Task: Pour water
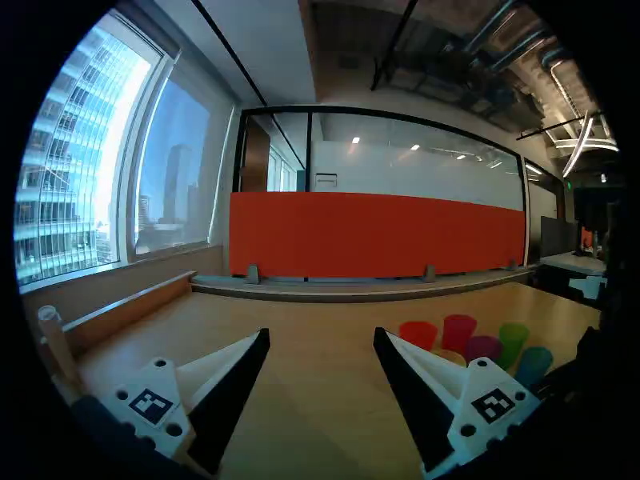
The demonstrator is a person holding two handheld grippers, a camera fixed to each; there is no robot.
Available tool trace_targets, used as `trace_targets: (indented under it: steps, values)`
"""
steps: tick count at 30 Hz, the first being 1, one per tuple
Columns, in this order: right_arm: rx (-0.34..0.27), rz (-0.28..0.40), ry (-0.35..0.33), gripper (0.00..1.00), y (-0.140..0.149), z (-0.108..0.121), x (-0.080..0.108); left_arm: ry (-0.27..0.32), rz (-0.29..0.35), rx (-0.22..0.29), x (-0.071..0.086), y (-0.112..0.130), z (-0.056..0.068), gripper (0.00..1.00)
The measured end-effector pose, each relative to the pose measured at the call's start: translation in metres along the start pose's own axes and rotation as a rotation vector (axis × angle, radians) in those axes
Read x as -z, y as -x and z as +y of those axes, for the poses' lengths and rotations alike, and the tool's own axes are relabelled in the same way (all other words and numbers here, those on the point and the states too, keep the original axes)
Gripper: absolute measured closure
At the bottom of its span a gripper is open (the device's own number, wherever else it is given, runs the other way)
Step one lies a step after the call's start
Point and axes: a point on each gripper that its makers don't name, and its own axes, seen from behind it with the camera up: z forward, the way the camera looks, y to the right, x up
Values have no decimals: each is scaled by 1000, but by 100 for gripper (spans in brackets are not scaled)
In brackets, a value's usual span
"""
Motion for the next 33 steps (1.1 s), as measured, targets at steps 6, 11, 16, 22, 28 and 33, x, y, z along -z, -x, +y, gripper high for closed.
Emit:
trace_targets:
  steps: [6,11,16,22,28,33]
  values:
    - [14,3,-23,1,-30,-7,-1,24,-3,16,-9,-30,7,4]
    - [31,5,-35,1,-59,-9,-2,39,0,4,-16,-60,8,3]
    - [47,8,-53,1,-87,-13,-1,55,13,-17,-18,-92,10,4]
    - [60,21,-83,1,-116,-22,2,98,25,-17,-20,-121,20,4]
    - [53,24,-105,1,-126,-25,3,146,24,-9,-19,-131,31,4]
    - [60,16,-144,1,-126,-30,5,186,28,-5,-17,-137,38,3]
